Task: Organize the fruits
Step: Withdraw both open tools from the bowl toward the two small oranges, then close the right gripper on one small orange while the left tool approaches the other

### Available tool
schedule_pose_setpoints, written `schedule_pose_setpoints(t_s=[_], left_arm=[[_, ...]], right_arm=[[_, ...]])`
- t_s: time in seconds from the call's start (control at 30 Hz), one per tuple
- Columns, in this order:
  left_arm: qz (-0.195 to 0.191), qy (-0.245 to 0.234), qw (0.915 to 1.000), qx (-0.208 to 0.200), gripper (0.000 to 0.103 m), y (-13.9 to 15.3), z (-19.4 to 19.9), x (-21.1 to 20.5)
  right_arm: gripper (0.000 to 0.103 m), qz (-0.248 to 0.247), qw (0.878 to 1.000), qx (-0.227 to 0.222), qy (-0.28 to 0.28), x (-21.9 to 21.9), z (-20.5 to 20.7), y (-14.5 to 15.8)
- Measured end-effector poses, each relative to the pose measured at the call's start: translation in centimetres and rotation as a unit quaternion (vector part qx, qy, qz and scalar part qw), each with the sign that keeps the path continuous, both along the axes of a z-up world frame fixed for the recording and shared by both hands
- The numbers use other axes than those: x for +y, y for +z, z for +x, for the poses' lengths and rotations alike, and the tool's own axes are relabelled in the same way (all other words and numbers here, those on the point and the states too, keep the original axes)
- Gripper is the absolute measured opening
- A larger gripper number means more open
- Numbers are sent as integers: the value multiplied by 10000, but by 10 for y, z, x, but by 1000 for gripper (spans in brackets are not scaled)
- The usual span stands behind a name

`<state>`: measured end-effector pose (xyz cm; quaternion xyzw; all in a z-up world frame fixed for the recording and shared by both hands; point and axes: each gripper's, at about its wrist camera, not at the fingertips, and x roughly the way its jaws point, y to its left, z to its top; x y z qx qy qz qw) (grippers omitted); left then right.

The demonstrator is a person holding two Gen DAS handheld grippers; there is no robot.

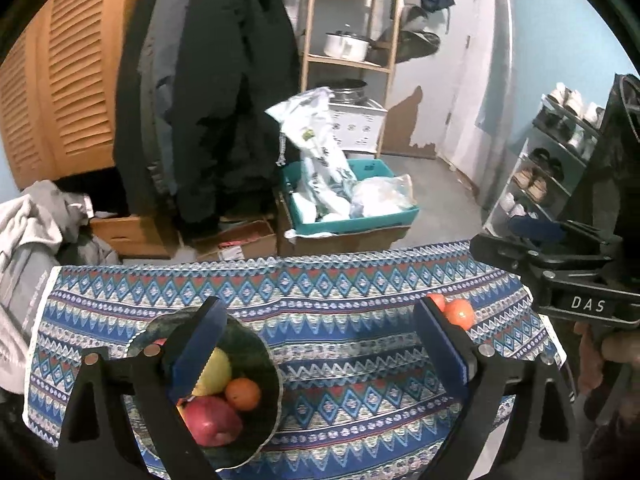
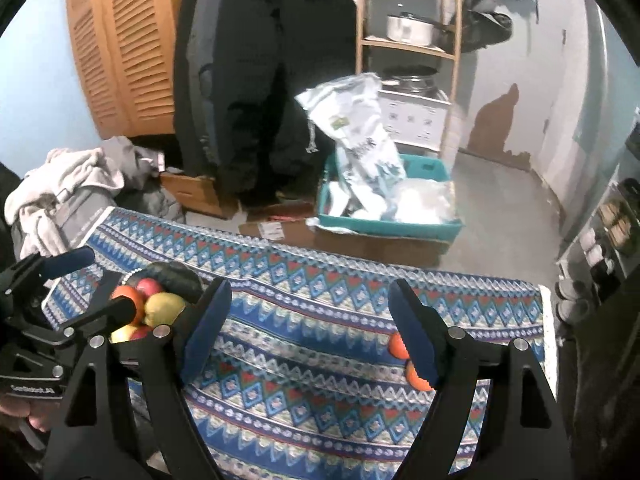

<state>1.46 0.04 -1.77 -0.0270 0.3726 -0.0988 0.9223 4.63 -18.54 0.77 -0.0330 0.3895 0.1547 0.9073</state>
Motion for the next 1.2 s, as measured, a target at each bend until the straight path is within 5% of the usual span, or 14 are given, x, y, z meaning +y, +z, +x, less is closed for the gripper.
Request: schedule_pose_setpoints(t_s=[0.57,1.2], left_arm=[[384,-688,9968,126,95,-18,16,-80],[606,-854,9929,557,95,-66,54,-111]], right_arm=[[80,64,9967,279,-760,-82,-4,-24],[80,60,9897,832,-1162,-127,19,-72]])
